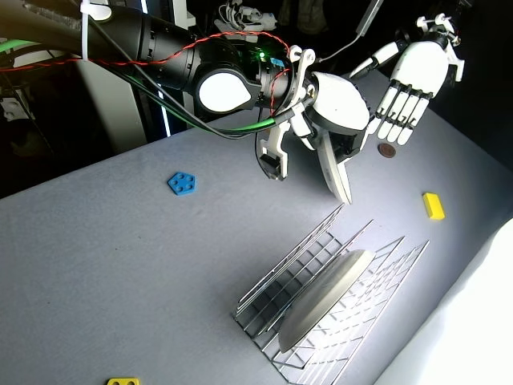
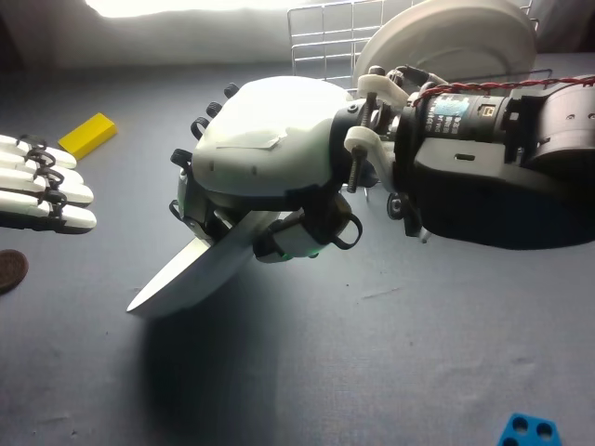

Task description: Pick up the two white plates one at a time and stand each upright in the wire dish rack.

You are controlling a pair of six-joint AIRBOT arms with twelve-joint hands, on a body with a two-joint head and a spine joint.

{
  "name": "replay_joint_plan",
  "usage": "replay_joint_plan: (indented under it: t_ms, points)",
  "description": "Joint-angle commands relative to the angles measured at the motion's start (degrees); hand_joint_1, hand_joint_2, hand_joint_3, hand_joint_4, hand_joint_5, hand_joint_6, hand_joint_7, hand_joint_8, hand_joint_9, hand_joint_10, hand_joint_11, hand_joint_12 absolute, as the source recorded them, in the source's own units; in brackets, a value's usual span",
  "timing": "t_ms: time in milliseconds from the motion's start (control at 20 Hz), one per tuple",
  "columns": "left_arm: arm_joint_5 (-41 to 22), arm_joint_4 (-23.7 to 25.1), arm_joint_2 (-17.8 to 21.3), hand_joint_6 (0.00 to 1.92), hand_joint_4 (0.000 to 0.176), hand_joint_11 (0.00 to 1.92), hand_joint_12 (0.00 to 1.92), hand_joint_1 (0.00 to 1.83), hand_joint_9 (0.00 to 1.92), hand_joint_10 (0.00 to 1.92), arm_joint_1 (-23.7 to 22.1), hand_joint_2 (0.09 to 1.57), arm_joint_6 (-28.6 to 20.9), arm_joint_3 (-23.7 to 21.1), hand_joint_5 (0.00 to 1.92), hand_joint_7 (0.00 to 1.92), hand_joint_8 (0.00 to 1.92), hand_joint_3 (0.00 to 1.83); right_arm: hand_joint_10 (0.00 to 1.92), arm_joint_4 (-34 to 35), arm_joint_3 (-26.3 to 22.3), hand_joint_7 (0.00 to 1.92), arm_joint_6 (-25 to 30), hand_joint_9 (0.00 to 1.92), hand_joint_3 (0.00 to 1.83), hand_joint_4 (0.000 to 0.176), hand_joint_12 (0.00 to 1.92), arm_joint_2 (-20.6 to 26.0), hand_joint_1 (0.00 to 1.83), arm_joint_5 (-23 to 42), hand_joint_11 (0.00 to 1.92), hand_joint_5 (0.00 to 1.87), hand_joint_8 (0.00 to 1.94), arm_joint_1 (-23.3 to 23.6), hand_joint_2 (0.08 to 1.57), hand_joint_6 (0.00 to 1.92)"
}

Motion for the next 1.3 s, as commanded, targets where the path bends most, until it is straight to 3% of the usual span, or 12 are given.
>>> replay_joint_plan:
  t_ms: [0, 350, 800, 1100, 1250]
  points:
    - [-1.9, -3.9, 0.5, 0.0, 0.0, 0.0, 0.0, 0.0, 0.0, 0.0, 0.2, 1.0, -0.2, 0.1, 0.06, 0.0, 0.0, 0.0, 0.95, -0.1, -0.3, 1.12, 0.7, 1.07, 0.0, 0.0, 0.99, 0.3, 1.39, 7.5, 0.96, 0.96, 0.73, 1.7, 1.06, 0.93]
    - [-1.9, -4.0, -1.8, 0.0, 0.0, 0.0, 0.0, 0.0, 0.0, 0.0, 1.2, 1.01, 0.4, 2.1, 0.06, 0.0, 0.0, 0.0, 0.95, -0.1, -0.2, 1.11, 9.8, 1.06, 0.0, 0.0, 0.98, 0.6, 1.39, 4.7, 0.95, 0.95, 0.76, 5.8, 1.07, 0.95]
    - [-1.6, -4.0, -2.5, 0.0, 0.0, 0.0, 0.0, 0.0, 0.0, 0.0, 1.7, 1.0, 1.0, 3.7, 0.05, 0.0, 0.0, 0.0, 0.94, -0.2, 2.7, 1.14, 28.4, 1.05, 0.0, 0.0, 0.98, 1.5, 1.39, -3.6, 0.96, 0.97, 0.72, 10.8, 1.06, 0.93]
    - [-1.6, -4.0, -3.3, 0.01, 0.0, 0.0, 0.0, 0.0, 0.0, 0.0, 2.3, 1.0, 1.0, 5.8, 0.07, 0.01, 0.0, 0.0, 0.95, -0.3, 5.1, 1.12, 37.1, 1.06, 0.0, 0.0, 0.96, 1.6, 1.39, -5.0, 0.96, 0.95, 0.74, 12.8, 1.07, 0.94]
    - [-1.6, -4.0, -3.7, 0.01, 0.0, 0.0, 0.0, 0.0, 0.0, 0.0, 2.0, 1.01, 1.0, 6.4, 0.07, 0.0, 0.0, 0.0, 0.96, -0.3, 6.4, 1.13, 38.4, 1.03, 0.0, 0.0, 0.95, 1.6, 1.39, -5.0, 0.95, 0.96, 0.74, 13.7, 1.07, 0.95]
